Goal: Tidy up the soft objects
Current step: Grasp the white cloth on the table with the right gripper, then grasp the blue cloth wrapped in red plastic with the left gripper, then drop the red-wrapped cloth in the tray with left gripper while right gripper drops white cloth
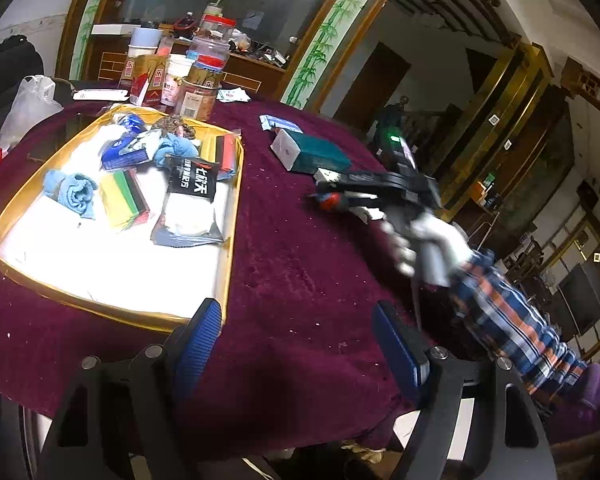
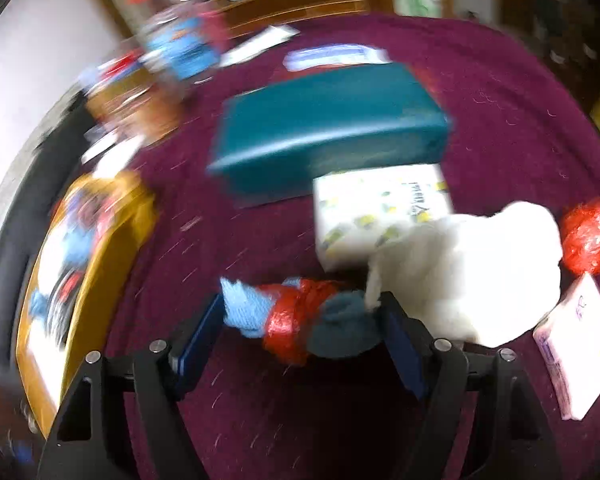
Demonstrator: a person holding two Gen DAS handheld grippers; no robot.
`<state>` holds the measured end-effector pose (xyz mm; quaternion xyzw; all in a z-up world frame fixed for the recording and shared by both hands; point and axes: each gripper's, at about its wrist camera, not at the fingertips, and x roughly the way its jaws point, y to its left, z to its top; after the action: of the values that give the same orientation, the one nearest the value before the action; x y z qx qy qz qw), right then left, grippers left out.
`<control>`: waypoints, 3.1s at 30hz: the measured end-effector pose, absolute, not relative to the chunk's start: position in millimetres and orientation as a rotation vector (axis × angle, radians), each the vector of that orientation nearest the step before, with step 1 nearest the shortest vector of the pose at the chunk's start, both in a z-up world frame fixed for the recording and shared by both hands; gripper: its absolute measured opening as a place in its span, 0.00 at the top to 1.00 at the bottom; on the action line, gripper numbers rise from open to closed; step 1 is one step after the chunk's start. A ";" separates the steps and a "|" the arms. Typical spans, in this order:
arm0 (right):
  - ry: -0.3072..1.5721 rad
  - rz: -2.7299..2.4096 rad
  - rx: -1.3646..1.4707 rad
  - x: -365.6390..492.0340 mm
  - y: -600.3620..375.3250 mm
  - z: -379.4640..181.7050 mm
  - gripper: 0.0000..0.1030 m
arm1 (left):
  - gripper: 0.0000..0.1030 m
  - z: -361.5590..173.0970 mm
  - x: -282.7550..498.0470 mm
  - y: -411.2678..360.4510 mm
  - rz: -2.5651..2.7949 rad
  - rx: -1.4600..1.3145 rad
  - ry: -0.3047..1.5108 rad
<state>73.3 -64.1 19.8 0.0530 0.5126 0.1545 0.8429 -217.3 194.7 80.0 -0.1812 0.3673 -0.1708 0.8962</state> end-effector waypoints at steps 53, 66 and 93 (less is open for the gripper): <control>0.938 0.279 0.536 2.0 -186.2 -2.8 0.93 | 0.51 17.1 32.2 5.8 -0.399 0.254 0.959; 0.919 0.262 0.470 0.5 -183.0 -0.7 0.92 | 0.52 80.6 -82.9 114.7 -0.400 -0.180 0.845; 0.865 0.650 0.191 -78.1 -7.3 100.6 0.94 | 0.27 45.7 -166.7 332.4 0.084 -0.548 0.726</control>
<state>-78.1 -7.3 100.6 0.0909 0.4111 0.3087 0.8529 -166.7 332.4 45.7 -0.2646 0.3504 0.0407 0.8975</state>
